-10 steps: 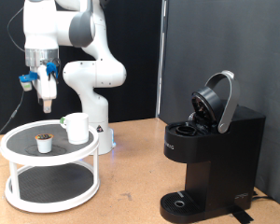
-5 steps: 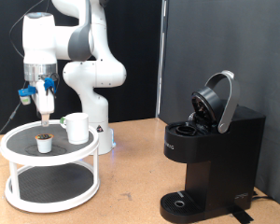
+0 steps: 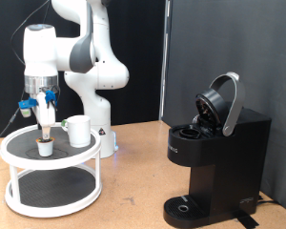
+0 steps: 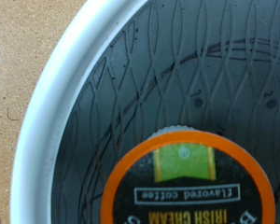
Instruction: Make a cup of coffee with the keurig machine
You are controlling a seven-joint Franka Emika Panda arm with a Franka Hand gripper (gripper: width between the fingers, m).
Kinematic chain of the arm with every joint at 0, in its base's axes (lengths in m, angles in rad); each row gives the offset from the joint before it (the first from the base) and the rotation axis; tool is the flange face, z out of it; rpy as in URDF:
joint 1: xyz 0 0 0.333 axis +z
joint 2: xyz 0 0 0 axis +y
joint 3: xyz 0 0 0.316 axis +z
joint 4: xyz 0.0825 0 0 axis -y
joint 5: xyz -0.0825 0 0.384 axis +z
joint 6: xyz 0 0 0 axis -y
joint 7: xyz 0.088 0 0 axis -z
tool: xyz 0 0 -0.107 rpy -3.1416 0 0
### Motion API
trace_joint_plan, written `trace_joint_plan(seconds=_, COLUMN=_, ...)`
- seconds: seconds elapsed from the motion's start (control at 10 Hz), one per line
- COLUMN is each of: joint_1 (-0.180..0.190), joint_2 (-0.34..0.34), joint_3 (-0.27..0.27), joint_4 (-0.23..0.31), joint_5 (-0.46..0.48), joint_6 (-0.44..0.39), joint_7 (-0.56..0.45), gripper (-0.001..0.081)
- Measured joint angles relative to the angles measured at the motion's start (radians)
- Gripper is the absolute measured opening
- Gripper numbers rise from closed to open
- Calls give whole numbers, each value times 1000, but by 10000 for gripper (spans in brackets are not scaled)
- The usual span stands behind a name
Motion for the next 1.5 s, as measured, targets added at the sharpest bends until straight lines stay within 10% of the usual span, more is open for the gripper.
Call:
trace_joint_plan(seconds=1.2, joint_1=0, joint_2=31, joint_3=-12, joint_4=-53, joint_5=-1, joint_6=79, joint_7=-22, gripper=703)
trace_joint_plan(seconds=1.4, joint_1=-1, joint_2=31, joint_3=-10, joint_4=-53, joint_5=-3, joint_6=81, joint_7=-13, gripper=400)
trace_joint_plan(seconds=1.5, joint_1=-1, joint_2=31, joint_3=-10, joint_4=-53, joint_5=-3, joint_6=81, joint_7=-9, gripper=383)
